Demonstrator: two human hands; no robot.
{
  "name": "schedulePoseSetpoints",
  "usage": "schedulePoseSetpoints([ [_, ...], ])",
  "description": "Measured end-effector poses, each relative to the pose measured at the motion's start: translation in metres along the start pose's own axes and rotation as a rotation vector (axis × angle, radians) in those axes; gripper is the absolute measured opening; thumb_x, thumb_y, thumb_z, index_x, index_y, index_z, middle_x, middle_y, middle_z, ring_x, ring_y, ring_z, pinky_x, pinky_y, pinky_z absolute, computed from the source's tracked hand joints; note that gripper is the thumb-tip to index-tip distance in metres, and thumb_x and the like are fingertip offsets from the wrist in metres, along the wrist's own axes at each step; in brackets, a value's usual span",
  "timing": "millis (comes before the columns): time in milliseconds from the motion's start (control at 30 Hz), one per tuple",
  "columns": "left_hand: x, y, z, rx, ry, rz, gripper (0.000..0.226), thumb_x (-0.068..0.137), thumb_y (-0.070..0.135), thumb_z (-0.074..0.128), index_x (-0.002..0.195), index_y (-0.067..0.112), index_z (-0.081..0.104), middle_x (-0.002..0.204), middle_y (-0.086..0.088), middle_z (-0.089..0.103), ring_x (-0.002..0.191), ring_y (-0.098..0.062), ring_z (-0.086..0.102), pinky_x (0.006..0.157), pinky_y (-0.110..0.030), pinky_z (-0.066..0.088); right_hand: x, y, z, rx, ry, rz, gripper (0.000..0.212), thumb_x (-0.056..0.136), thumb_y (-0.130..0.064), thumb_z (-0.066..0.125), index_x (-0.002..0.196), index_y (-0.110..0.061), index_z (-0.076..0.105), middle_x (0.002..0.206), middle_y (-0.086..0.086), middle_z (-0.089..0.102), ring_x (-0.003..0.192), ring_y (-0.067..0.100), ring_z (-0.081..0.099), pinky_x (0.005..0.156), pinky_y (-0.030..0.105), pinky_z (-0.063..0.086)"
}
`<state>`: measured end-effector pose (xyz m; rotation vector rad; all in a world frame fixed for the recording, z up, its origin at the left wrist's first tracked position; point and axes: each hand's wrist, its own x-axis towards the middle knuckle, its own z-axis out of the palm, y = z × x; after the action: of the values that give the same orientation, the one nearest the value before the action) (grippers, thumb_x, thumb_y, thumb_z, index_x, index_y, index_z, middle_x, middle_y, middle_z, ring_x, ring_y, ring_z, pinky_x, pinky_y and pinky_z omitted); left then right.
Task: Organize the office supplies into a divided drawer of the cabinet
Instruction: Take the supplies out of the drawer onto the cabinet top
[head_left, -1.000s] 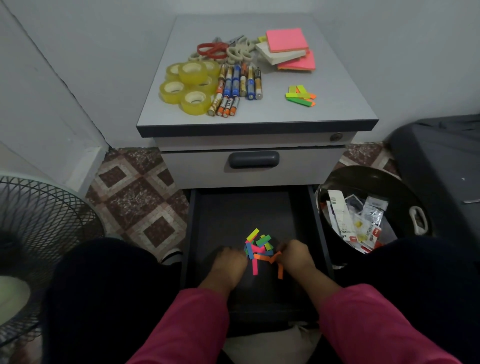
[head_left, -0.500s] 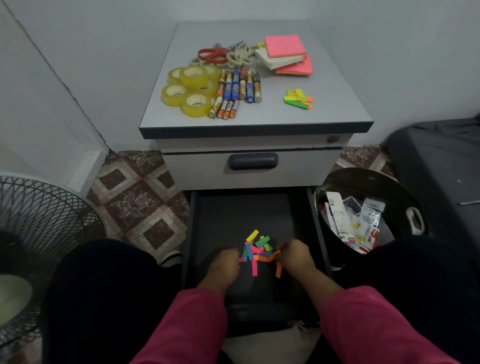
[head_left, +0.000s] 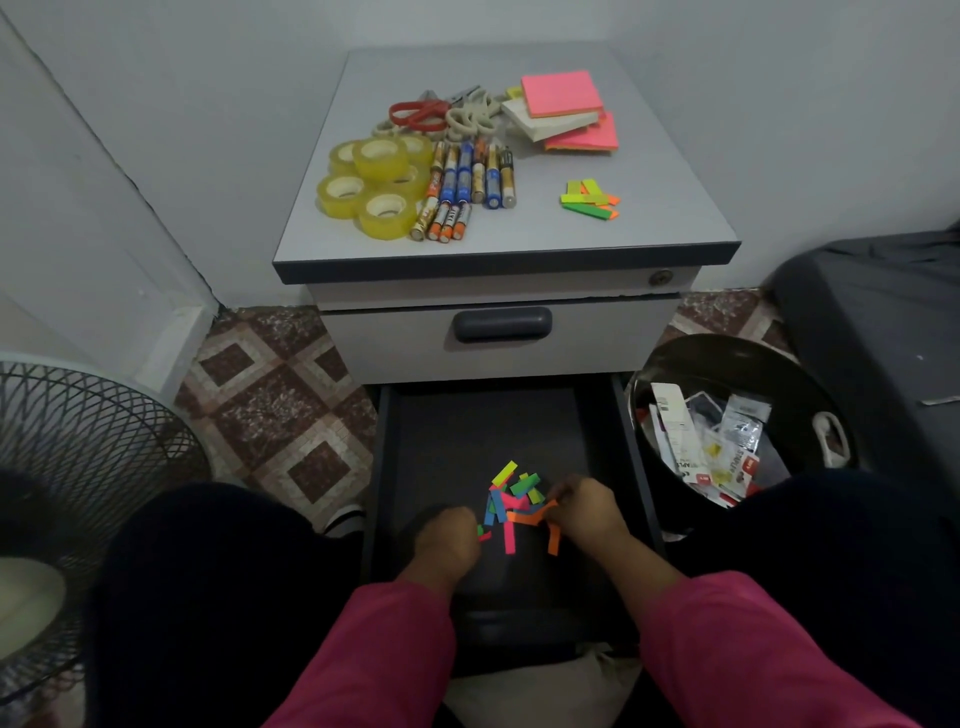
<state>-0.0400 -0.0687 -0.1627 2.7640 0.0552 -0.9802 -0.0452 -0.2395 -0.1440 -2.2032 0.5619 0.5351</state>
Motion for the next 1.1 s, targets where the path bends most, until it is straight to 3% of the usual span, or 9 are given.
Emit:
schedulePoseSetpoints([
  [133, 0.001, 0.001, -0.010, -0.220, 0.035, 0.021, 0.019, 0.087, 0.020, 0.064, 0.103, 0.010, 0.065, 0.106, -0.008, 0.066, 0.098, -0.022, 0.062, 0.083, -0.032, 0.049, -0.003, -0.005, -0.002, 0.146, -0.017, -0.023, 0.021, 0.082, -0.002, 0.069, 0.080, -0.019, 0.056, 0.082, -0.001, 0.061, 0.072, 0.007, 0.060, 0.058, 0.018, 0.048],
  [267, -0.003, 0.012, -0.036, -0.549, 0.173, 0.128, 0.005, 0.081, 0.013, 0.072, 0.080, 0.014, 0.067, 0.078, -0.005, 0.066, 0.072, -0.014, 0.058, 0.068, -0.026, 0.047, -0.009, -0.021, -0.008, 0.388, 0.034, -0.073, 0.023, 0.080, 0.009, 0.066, 0.073, -0.011, 0.057, 0.070, 0.008, 0.063, 0.054, 0.010, 0.062, 0.050, 0.024, 0.053],
  [433, -0.023, 0.035, -0.080, -0.816, 0.385, 0.277, 0.002, 0.083, 0.014, 0.071, 0.081, 0.013, 0.072, 0.070, 0.002, 0.063, 0.072, -0.013, 0.059, 0.067, -0.026, 0.046, -0.024, -0.052, -0.033, 0.504, 0.251, -0.200, 0.020, 0.082, 0.003, 0.065, 0.075, -0.015, 0.061, 0.069, 0.005, 0.065, 0.057, 0.010, 0.060, 0.047, 0.012, 0.046],
  [533, -0.040, 0.050, -0.107, -0.909, 0.508, 0.360, 0.009, 0.087, 0.016, 0.068, 0.090, 0.010, 0.074, 0.074, 0.005, 0.066, 0.073, -0.010, 0.061, 0.071, -0.027, 0.048, -0.034, -0.073, -0.056, 0.636, 0.362, -0.317, 0.019, 0.083, -0.003, 0.068, 0.078, -0.020, 0.061, 0.072, 0.005, 0.066, 0.065, 0.014, 0.064, 0.060, 0.020, 0.052],
  [633, -0.057, 0.071, -0.140, -0.994, 0.591, 0.469, 0.011, 0.089, 0.015, 0.064, 0.095, 0.013, 0.073, 0.080, 0.007, 0.068, 0.079, -0.009, 0.064, 0.076, -0.028, 0.049, -0.048, -0.102, -0.085, 0.685, 0.509, -0.445, 0.022, 0.085, -0.008, 0.068, 0.079, -0.027, 0.060, 0.072, -0.005, 0.066, 0.068, 0.009, 0.065, 0.064, 0.018, 0.052],
  [833, -0.073, 0.119, -0.214, -0.972, 0.804, 0.609, 0.012, 0.092, 0.017, 0.058, 0.098, 0.013, 0.068, 0.089, 0.000, 0.067, 0.085, -0.016, 0.061, 0.073, -0.031, 0.049, -0.053, -0.161, -0.144, 0.785, 0.690, -0.645, 0.012, 0.085, -0.018, 0.069, 0.084, -0.028, 0.062, 0.079, -0.005, 0.068, 0.077, 0.013, 0.068, 0.071, 0.028, 0.055],
  [967, -0.064, 0.142, -0.251, -0.767, 0.859, 0.577, 0.014, 0.097, 0.014, 0.051, 0.100, 0.008, 0.063, 0.086, -0.003, 0.060, 0.079, -0.016, 0.054, 0.063, -0.029, 0.039, -0.033, -0.191, -0.178, 0.689, 0.751, -0.652, 0.008, 0.087, -0.013, 0.064, 0.091, -0.020, 0.062, 0.079, -0.010, 0.061, 0.079, 0.010, 0.062, 0.076, 0.028, 0.054],
  [1033, -0.056, 0.151, -0.263, -0.652, 0.884, 0.530, 0.017, 0.098, 0.012, 0.048, 0.104, 0.006, 0.062, 0.093, -0.008, 0.062, 0.084, -0.021, 0.057, 0.065, -0.032, 0.041, -0.024, -0.200, -0.190, 0.642, 0.746, -0.641, 0.009, 0.088, -0.009, 0.061, 0.094, -0.016, 0.062, 0.081, -0.007, 0.058, 0.074, 0.007, 0.058, 0.072, 0.020, 0.052],
  [1100, -0.051, 0.158, -0.272, -0.570, 0.897, 0.505, 0.021, 0.098, 0.009, 0.046, 0.110, 0.004, 0.062, 0.102, -0.011, 0.064, 0.093, -0.025, 0.059, 0.071, -0.034, 0.044, -0.016, -0.204, -0.198, 0.588, 0.725, -0.634, 0.011, 0.090, -0.006, 0.058, 0.097, -0.012, 0.063, 0.083, -0.004, 0.057, 0.066, -0.001, 0.053, 0.057, 0.006, 0.044],
])
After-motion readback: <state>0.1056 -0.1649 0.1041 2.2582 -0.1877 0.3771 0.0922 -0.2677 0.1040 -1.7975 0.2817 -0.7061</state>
